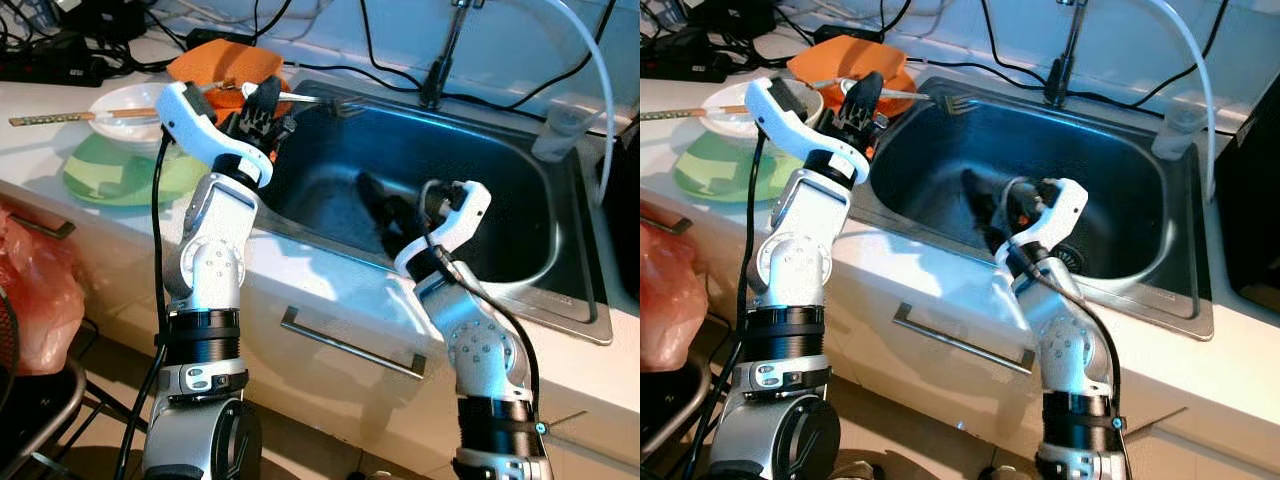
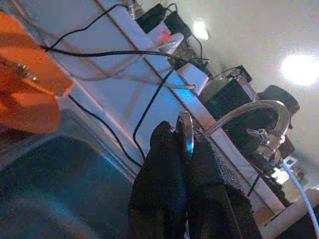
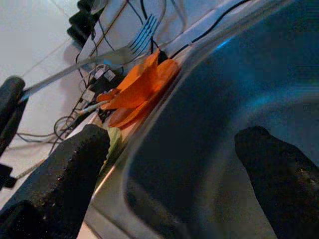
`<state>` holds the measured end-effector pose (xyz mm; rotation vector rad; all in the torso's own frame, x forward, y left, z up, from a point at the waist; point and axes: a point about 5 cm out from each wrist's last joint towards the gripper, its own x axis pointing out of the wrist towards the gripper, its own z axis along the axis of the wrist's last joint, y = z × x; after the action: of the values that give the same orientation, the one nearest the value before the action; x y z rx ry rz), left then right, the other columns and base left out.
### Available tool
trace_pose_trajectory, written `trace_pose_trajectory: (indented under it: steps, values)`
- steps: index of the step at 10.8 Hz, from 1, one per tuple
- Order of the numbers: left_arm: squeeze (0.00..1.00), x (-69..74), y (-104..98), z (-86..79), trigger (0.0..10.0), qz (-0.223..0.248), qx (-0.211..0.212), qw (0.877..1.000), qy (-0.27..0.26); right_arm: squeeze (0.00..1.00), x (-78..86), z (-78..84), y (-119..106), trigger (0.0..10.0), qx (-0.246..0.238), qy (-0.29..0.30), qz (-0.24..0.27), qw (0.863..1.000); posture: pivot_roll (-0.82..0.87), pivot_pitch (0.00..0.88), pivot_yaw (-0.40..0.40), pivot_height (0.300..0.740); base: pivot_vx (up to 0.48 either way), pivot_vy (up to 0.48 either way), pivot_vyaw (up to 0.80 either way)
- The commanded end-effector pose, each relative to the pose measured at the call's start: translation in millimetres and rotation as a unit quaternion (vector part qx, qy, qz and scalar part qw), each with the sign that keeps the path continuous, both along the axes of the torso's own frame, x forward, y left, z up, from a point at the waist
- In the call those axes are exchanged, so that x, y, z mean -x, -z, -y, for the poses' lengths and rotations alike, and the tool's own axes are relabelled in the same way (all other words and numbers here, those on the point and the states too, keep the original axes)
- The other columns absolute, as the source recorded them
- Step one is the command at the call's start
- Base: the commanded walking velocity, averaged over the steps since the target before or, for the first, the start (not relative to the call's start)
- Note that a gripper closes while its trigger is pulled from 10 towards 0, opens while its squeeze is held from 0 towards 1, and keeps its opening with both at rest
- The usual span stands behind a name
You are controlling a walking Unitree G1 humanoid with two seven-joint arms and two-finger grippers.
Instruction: Kitchen organization
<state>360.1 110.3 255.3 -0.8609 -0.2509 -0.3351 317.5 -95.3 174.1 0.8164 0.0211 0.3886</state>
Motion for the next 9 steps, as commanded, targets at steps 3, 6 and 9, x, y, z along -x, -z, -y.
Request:
trace_pose_trajectory:
  steps: [3, 6, 9]
  values:
    - [0.0, 4.6, 5, 23.2, 0.0, -0.02, 0.034, 0.998, 0.051, 0.0, -8.6, -12.5, -14, 10.0, -0.082, -0.002, 0.007, 0.997, 0.0, 0.067, -0.018, 0.74, 0.0, 0.0, 0.0]
    - [0.0, 10.6, 21, 34.3, 0.0, -0.053, 0.074, 0.99, 0.11, 0.0, -14.9, -16.4, -22, 10.0, -0.131, -0.027, 0.014, 0.991, 0.0, 0.072, -0.024, 0.74, 0.0, 0.0, 0.0]
    - [0.0, 18.7, 20, 41.4, 0.0, -0.046, 0.06, 0.984, 0.16, 0.0, -18.2, -20.6, -30, 10.0, -0.14, -0.053, 0.039, 0.988, 0.0, 0.075, -0.025, 0.74, 0.0, 0.0, 0.0]
